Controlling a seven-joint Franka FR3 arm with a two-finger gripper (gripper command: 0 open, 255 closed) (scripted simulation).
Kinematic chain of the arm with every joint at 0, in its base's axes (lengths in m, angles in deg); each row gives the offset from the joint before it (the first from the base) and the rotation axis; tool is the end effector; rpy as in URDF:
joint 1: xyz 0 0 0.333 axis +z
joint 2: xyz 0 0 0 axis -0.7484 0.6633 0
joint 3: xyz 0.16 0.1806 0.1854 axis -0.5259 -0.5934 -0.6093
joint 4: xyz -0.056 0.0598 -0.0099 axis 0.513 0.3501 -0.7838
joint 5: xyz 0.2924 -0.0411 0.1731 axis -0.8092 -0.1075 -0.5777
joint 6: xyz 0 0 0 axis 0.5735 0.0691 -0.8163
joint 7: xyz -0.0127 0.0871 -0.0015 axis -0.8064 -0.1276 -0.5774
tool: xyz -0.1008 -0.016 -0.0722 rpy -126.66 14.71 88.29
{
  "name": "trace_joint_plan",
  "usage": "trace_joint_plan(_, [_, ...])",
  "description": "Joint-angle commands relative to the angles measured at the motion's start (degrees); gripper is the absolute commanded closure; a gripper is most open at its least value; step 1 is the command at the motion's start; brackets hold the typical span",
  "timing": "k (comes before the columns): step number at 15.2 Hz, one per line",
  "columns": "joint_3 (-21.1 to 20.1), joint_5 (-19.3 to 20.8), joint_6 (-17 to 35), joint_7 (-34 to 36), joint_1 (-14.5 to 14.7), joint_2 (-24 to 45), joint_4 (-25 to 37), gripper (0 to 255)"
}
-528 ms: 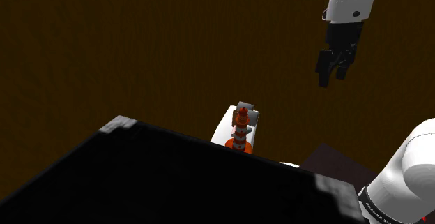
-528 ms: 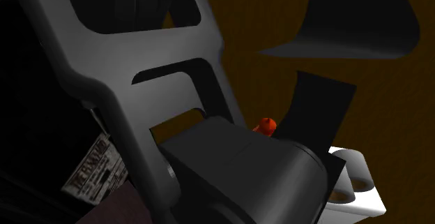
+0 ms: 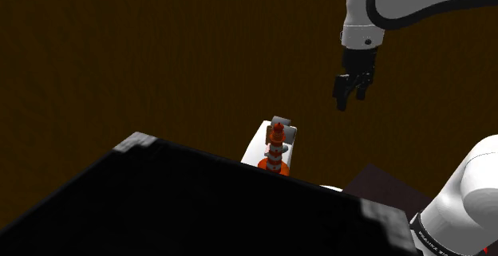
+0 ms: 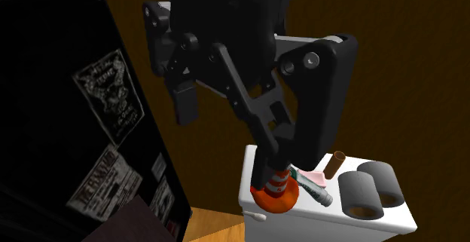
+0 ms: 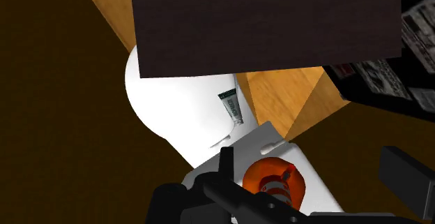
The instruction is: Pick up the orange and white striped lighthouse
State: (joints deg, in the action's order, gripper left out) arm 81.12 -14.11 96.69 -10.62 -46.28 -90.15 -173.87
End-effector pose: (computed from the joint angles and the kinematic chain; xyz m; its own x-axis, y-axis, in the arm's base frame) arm 0.2914 0.0070 0.4913 0.9890 -0.0657 -0.1324 -0.0583 -0.9965 0.0594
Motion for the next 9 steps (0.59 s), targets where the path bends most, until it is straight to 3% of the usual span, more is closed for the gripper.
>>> trace_joint_plan(1, [-0.5, 0.9, 4.6, 0.0, 0.1, 3.1, -0.7, 0])
trace_joint_plan(9, [-2.9, 5.6, 20.5, 2.0, 0.0, 18.8, 1.1, 0])
